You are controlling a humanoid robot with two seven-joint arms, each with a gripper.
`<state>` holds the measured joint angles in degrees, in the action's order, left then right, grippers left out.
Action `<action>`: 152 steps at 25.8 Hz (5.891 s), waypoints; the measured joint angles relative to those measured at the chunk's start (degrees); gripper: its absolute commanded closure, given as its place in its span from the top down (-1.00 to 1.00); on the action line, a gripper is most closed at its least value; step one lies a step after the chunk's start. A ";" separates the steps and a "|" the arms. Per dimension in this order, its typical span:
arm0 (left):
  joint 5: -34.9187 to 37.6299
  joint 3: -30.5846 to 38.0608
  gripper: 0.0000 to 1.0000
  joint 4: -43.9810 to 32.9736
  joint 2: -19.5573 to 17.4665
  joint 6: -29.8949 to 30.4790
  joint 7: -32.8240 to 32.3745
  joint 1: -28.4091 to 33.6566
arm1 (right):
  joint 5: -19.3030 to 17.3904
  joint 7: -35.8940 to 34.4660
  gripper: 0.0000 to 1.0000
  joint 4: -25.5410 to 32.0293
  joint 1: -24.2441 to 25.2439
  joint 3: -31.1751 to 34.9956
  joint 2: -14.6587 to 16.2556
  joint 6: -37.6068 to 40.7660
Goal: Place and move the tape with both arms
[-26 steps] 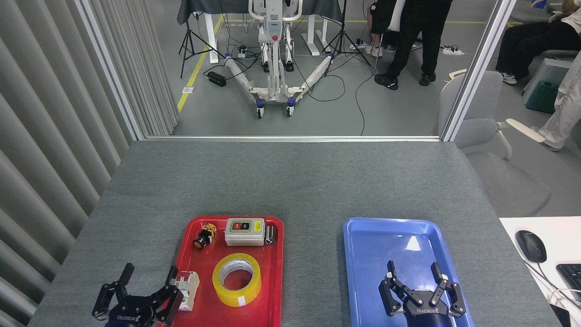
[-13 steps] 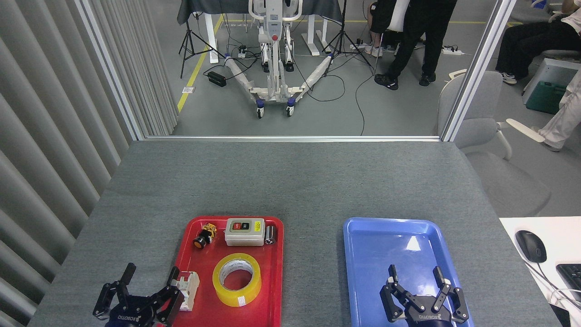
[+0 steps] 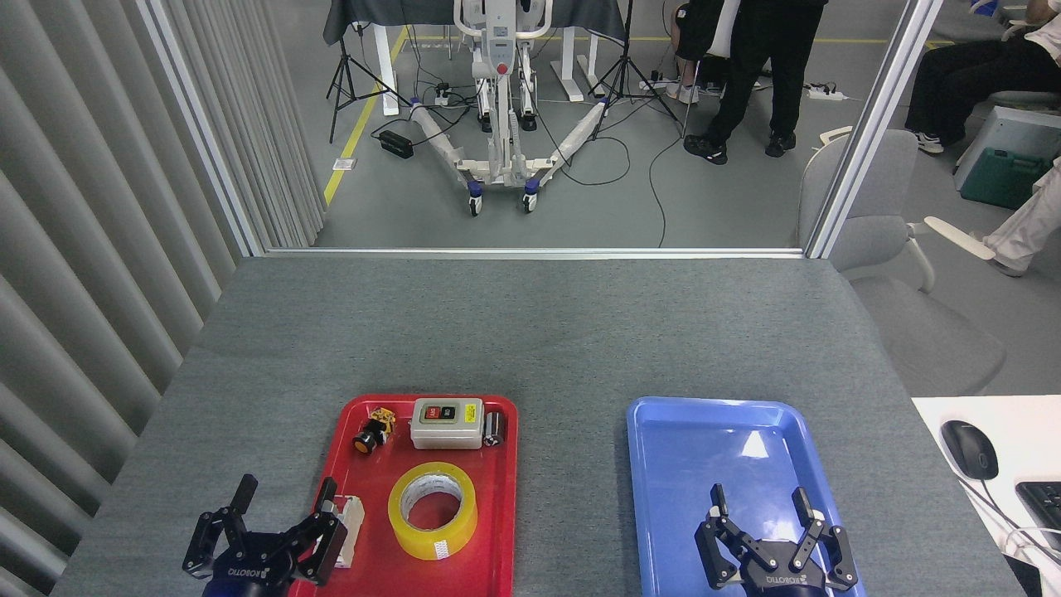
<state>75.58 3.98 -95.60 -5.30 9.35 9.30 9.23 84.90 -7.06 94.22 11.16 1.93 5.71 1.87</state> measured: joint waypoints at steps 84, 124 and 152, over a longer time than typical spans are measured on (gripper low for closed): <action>-48.91 -16.22 -1.00 37.77 12.57 35.64 -66.38 -37.35 | 1.91 -11.22 0.91 2.07 3.07 6.90 2.94 43.09; -47.97 -19.08 -0.28 36.36 12.62 33.28 -64.61 -33.66 | 5.89 -8.84 -0.98 3.60 2.75 0.58 2.20 43.39; -54.86 -3.67 0.93 16.20 -2.78 14.71 -22.93 -17.04 | 6.04 9.24 -1.00 4.41 -1.70 1.68 6.65 32.96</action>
<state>20.72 0.31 -79.40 -8.08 24.06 -13.62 -7.81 90.94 2.18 98.63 9.46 3.62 12.36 34.82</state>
